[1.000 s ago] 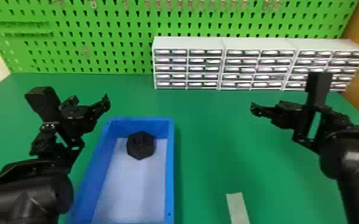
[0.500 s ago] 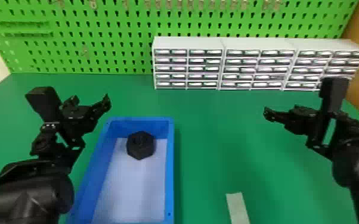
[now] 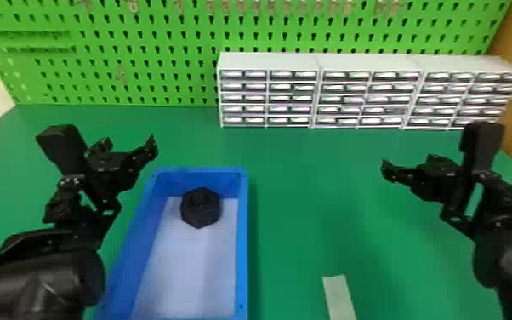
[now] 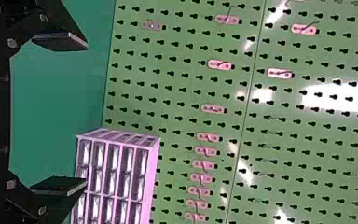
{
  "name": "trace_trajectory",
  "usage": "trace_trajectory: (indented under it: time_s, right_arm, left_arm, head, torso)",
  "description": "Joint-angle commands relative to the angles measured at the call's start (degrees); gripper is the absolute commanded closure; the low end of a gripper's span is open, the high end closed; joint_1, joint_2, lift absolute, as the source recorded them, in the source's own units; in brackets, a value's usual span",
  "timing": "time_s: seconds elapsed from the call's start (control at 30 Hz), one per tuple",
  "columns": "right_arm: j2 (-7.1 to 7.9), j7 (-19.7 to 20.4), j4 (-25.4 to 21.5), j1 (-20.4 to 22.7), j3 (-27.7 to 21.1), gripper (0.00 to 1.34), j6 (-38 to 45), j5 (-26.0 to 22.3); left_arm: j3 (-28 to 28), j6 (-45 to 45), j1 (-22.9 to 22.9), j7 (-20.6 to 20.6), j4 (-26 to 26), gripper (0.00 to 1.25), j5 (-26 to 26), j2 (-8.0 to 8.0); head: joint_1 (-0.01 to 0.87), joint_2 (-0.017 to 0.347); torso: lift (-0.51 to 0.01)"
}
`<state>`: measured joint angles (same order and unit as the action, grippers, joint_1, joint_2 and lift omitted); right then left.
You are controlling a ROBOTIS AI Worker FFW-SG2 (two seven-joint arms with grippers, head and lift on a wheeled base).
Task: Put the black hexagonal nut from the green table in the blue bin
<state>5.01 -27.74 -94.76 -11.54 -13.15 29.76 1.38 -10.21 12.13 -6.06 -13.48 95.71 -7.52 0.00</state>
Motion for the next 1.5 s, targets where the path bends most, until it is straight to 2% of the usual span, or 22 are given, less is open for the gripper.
trace_trajectory:
  time_s: [0.0,0.47,0.67,1.0,1.47]
  right_arm:
    - [-0.53,0.0,0.0,0.8,-0.5,0.06,-4.4,0.8]
    - [-1.93,0.1,0.2,3.5,-1.6,0.07,-14.6,1.3]
    - [-3.07,0.1,0.1,5.0,-2.3,0.07,-17.4,1.4]
    - [-3.16,0.1,0.2,6.4,-2.3,0.07,-19.7,2.1]
    - [-3.43,0.1,0.2,6.3,-2.4,0.07,-20.2,2.2]
  left_arm:
    - [0.1,0.0,0.0,0.1,0.0,0.24,0.0,-0.15]
    - [0.1,0.0,0.1,0.2,0.0,0.24,-0.3,-0.15]
    - [0.1,0.0,0.3,0.3,0.0,0.24,-0.4,-0.15]
    - [0.0,-0.1,0.3,0.3,0.0,0.24,-0.5,-0.15]
    - [0.2,-0.1,0.2,0.3,0.0,0.24,-0.6,-0.15]
  head:
    - [0.686,0.051]
    - [0.686,0.051]
    - [0.686,0.051]
    - [0.686,0.051]
    - [0.686,0.051]
  torso:
    - [-0.097]
    - [-0.097]
    - [-0.097]
    - [-0.097]
    - [-0.097]
